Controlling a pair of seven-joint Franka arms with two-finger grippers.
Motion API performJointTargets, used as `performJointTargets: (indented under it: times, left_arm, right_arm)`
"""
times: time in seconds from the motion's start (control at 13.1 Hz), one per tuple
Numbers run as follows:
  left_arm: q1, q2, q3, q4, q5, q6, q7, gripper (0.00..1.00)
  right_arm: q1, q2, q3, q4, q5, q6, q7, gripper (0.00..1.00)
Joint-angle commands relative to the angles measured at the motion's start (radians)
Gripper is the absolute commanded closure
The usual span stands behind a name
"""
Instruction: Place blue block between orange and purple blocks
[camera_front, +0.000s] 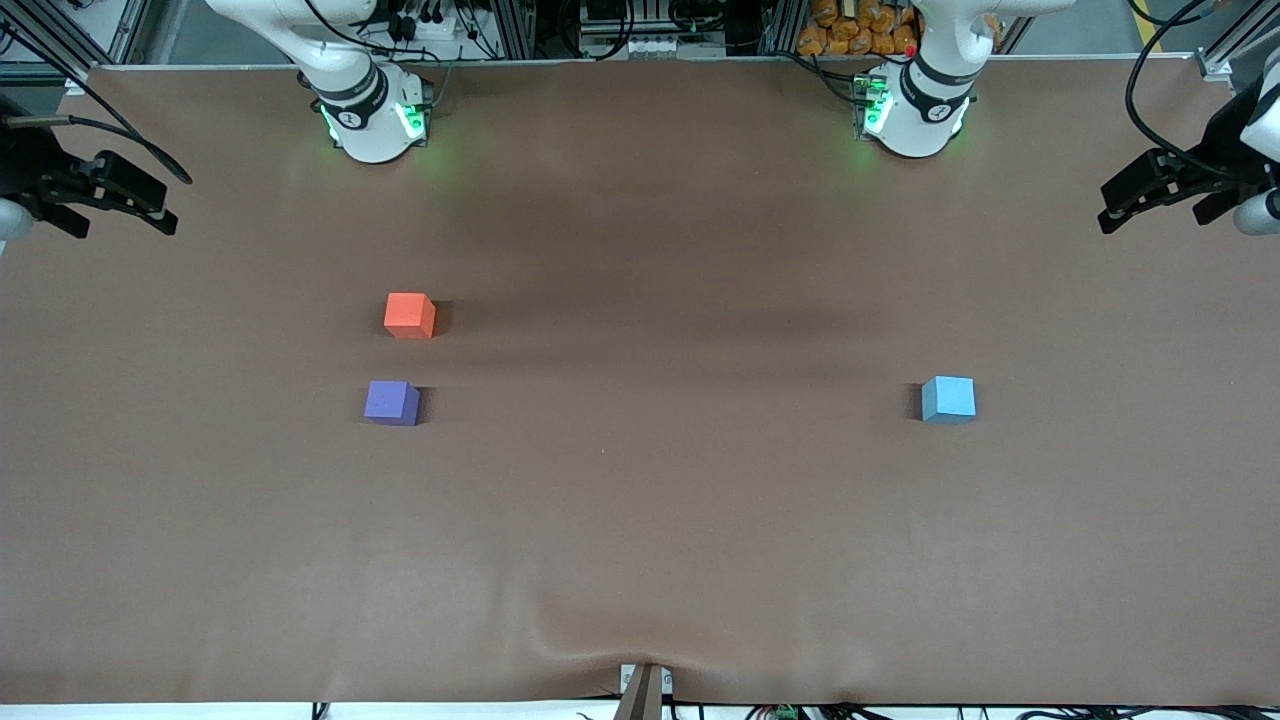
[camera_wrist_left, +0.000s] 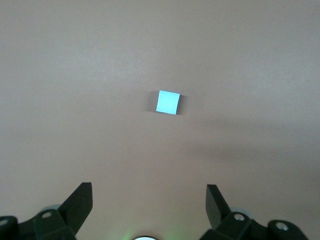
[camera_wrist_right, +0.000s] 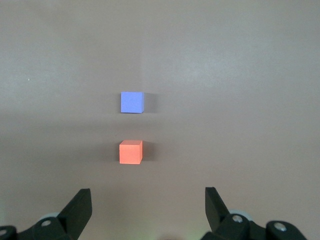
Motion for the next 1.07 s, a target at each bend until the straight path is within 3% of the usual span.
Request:
performJointTargets:
  times: [0.0,0.76,0.99]
  left_arm:
    - [0.001,0.007,0.001,0.018,-0.012,0.000,0.010,0.00]
    - [0.003,0.050,0.001,0.003,-0.017,0.011,0.011,0.00]
    - [0.009,0.065,0.001,-0.121,-0.017,0.174,0.013,0.00]
  right_arm:
    - [0.000,0.008,-0.003,0.020,-0.007,-0.006,-0.008,0.00]
    - [0.000,0.008,-0.003,0.020,-0.007,-0.006,-0.008,0.00]
    - [0.000,0.008,-0.003,0.020,-0.007,-0.005,-0.008,0.00]
